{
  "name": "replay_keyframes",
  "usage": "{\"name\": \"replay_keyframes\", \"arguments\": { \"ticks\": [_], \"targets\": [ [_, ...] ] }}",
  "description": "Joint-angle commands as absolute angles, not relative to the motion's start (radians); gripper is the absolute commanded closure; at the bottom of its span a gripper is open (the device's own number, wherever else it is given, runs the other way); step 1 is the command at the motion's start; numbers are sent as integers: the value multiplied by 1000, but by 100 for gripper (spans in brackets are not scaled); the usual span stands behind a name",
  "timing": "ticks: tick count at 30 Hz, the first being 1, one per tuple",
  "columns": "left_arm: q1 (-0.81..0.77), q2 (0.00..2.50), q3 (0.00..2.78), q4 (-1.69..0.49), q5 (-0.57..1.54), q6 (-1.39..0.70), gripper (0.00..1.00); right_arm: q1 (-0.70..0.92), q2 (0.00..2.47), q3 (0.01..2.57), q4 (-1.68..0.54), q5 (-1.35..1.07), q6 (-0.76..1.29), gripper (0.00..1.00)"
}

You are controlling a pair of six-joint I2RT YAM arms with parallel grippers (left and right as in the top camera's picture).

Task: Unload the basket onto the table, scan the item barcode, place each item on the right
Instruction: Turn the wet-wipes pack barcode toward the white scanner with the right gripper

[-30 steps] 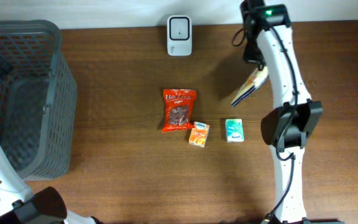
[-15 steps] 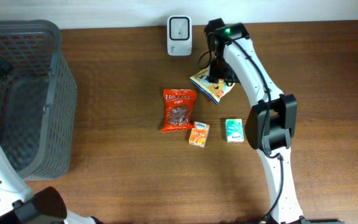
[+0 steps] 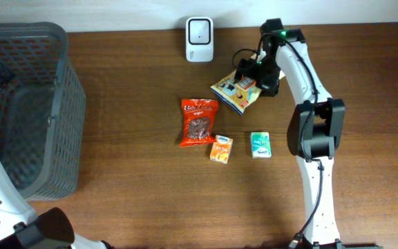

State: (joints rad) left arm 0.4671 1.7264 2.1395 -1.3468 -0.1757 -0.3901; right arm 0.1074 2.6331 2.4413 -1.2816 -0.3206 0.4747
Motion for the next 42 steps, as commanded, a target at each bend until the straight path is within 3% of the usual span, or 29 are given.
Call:
{"name": "replay_keyframes", "arguments": {
  "ticks": [1,2,3,5,11,18,20,24,29,30,31,32,33,35,39,42],
  "targets": [
    [470,1727,2144,-1349,-179,-400,1,110,2704,2444,-1287,-316,480,60],
    [470,1727,2144,-1349,-179,-400,1,111,2704,2444,-1298,-301,480,89],
    [470,1727,2144,-1349,-179,-400,1,110,2700,2445,-1305,-289,479,96],
    [470,1727,2144,-1349,-179,-400,1,93,2670,2469,-1362,-204,479,96],
    [470,1727,2144,-1349,-179,-400,1,73,2571,2749,-1699,362,473,96],
    [470,1727,2144,-1349,-179,-400,1,156,2561,2747,-1699,709,480,96],
    [470,1727,2144,-1349,-179,-400,1,175,2561,2747,-1699,770,470,96],
    [470,1727,2144,-1349,-179,-400,1,173,2559,2747,-1699,848,258,96],
    [470,1727,2144,-1349,-179,-400,1,151,2594,2746,-1698,627,259,96],
    [470,1727,2144,-1349,-179,-400,1,148,2595,2740,-1699,563,258,88],
    [470,1727,2144,-1349,-179,-400,1,144,2594,2740,-1699,472,233,61],
    [470,1727,2144,-1349,-179,-400,1,142,2593,2740,-1699,381,197,25],
    [470,1727,2144,-1349,-179,-400,1,142,2594,2737,-1699,262,164,6],
    [470,1727,2144,-1349,-179,-400,1,144,2594,2721,-1699,157,166,1],
    [470,1727,2144,-1349,-179,-400,1,143,2594,2585,-1686,331,350,1],
    [470,1727,2144,-1349,-179,-400,1,144,2594,2430,-1563,325,361,1]
  ]
}}
